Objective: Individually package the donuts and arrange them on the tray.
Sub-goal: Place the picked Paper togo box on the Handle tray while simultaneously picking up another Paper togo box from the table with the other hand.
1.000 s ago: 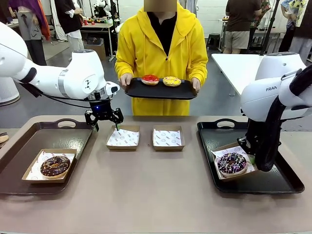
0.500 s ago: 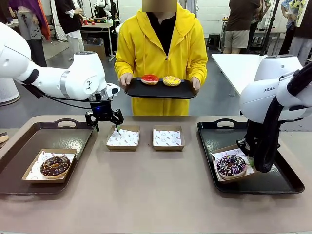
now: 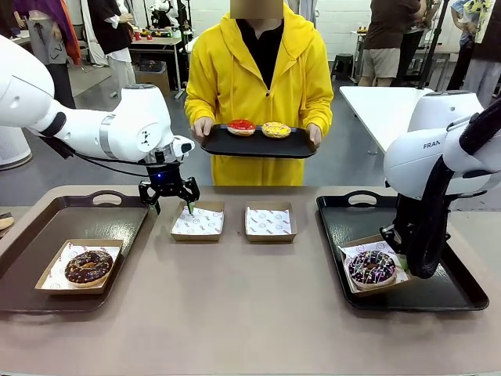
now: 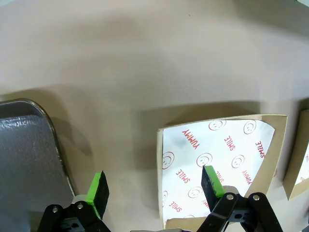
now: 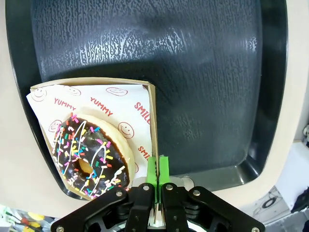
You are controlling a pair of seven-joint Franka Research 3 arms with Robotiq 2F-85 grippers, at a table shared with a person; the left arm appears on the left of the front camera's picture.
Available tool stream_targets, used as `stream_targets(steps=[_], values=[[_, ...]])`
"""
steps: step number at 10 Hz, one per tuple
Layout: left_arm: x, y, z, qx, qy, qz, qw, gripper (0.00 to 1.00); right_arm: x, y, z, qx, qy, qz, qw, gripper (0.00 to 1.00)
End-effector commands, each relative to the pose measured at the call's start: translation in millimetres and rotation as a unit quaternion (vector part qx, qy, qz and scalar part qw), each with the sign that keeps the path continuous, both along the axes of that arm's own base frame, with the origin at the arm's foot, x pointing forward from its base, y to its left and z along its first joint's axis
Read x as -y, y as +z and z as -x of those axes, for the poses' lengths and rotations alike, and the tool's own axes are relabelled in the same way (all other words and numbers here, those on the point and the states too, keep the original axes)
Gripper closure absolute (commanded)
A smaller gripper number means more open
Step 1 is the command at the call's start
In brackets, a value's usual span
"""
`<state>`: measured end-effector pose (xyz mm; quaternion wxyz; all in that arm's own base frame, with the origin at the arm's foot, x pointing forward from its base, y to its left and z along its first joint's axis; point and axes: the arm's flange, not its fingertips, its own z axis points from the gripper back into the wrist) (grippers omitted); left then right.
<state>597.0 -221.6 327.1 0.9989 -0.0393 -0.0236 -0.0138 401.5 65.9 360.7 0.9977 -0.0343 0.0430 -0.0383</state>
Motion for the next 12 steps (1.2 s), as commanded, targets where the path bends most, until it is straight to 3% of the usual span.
stream_targets(steps=[1,2,3,4,5,6,7,8,12], values=[[8,1,-3,-0.009,-0.017,-0.004,1.000,0.25,-1,1,-4,-0.016,-0.002,-0.017,1.000,0.56],[9,0,-3,-0.012,-0.015,-0.004,1.000,0.59,0,0,-4,-0.020,-0.001,-0.020,1.000,0.38],[9,-1,-4,-0.017,-0.016,-0.002,1.000,0.84,0,0,-4,-0.022,-0.002,-0.021,1.000,0.00],[9,-1,-4,-0.019,-0.016,-0.001,1.000,1.00,1,0,-4,-0.022,-0.002,-0.022,1.000,0.00],[8,-1,-4,-0.019,-0.016,-0.002,1.000,1.00,1,0,-4,-0.023,-0.003,-0.023,0.999,0.00],[8,0,-4,-0.019,-0.017,-0.003,1.000,1.00,1,0,-5,-0.024,-0.003,-0.024,0.999,0.15],[7,1,-4,-0.018,-0.017,-0.004,1.000,0.93,1,0,-5,-0.024,-0.004,-0.025,0.999,0.04],[7,1,-4,-0.019,-0.018,-0.003,1.000,1.00,3,0,-5,-0.026,-0.006,-0.025,0.999,0.00],[5,1,-4,-0.025,-0.021,-0.003,0.999,1.00,10,0,-3,-0.040,-0.004,-0.029,0.999,0.00]])
